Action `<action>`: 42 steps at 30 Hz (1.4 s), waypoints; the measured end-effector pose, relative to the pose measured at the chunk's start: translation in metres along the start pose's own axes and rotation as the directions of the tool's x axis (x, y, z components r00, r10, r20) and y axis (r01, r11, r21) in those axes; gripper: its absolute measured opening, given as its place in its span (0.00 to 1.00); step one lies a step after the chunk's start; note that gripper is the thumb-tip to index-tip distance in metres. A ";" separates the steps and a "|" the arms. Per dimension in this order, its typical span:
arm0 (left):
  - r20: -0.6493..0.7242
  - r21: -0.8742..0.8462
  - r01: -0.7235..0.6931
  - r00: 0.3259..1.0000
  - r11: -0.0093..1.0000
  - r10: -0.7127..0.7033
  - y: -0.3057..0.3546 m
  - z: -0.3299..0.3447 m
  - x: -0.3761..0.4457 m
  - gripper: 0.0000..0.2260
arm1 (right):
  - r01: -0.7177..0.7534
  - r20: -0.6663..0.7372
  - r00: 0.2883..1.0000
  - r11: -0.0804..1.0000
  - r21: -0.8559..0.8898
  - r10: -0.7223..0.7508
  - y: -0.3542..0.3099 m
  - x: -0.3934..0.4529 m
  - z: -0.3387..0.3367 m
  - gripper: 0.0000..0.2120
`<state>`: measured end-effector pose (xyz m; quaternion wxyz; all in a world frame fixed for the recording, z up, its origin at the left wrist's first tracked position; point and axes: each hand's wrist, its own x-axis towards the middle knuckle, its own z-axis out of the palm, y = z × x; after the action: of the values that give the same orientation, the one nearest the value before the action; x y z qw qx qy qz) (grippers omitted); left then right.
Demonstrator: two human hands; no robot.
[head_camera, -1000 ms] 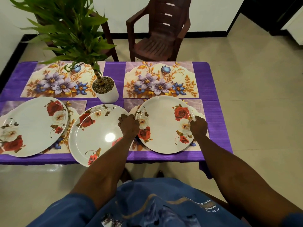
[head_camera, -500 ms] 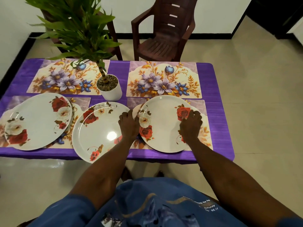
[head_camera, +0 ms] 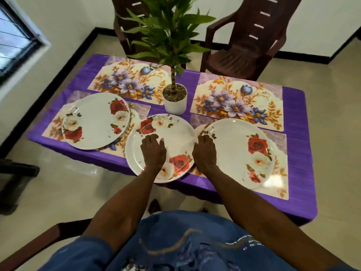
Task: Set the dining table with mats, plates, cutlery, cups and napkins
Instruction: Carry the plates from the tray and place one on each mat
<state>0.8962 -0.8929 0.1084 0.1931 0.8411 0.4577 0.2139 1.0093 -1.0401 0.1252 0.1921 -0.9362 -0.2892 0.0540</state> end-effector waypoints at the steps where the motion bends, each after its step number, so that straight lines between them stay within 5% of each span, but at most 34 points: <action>1: 0.014 0.023 0.035 0.999 0.999 -0.035 -0.009 -0.004 0.006 0.14 | -0.056 0.010 0.998 0.998 0.007 0.056 -0.007 0.001 0.002 0.17; 5: 0.090 0.135 0.180 0.977 0.974 -0.193 -0.040 -0.021 0.027 0.21 | -0.258 0.031 0.965 0.966 -0.028 0.259 -0.028 0.000 0.007 0.18; 14: 0.185 0.233 0.234 0.942 0.944 -0.280 -0.078 -0.040 0.062 0.23 | -0.451 -0.018 0.891 0.881 -0.146 0.453 -0.062 -0.008 0.027 0.17; 22: 0.360 -0.025 0.452 0.836 0.892 -0.414 -0.088 -0.047 0.079 0.21 | -0.619 -0.023 0.784 0.777 -0.115 0.621 -0.081 -0.009 0.032 0.24; 28: 0.370 -0.369 0.461 0.869 0.807 -0.327 -0.090 -0.056 0.071 0.21 | -0.695 -0.062 0.718 0.719 -0.017 0.693 -0.087 -0.007 0.036 0.24; 36: 0.346 -0.441 0.461 0.879 0.770 -0.328 -0.120 -0.081 0.067 0.17 | -0.642 -0.076 0.754 0.757 0.125 0.652 -0.101 0.002 0.033 0.28; 42: 0.211 -0.505 0.551 0.825 0.664 -0.524 -0.162 -0.120 0.078 0.20 | -0.417 0.183 0.909 0.783 0.462 0.375 -0.139 0.032 0.029 0.25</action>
<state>0.7584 -0.7286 0.1382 0.4893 0.5824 0.5997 0.2488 0.9571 -0.9073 0.1527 0.3957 -0.8930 -0.0705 0.2027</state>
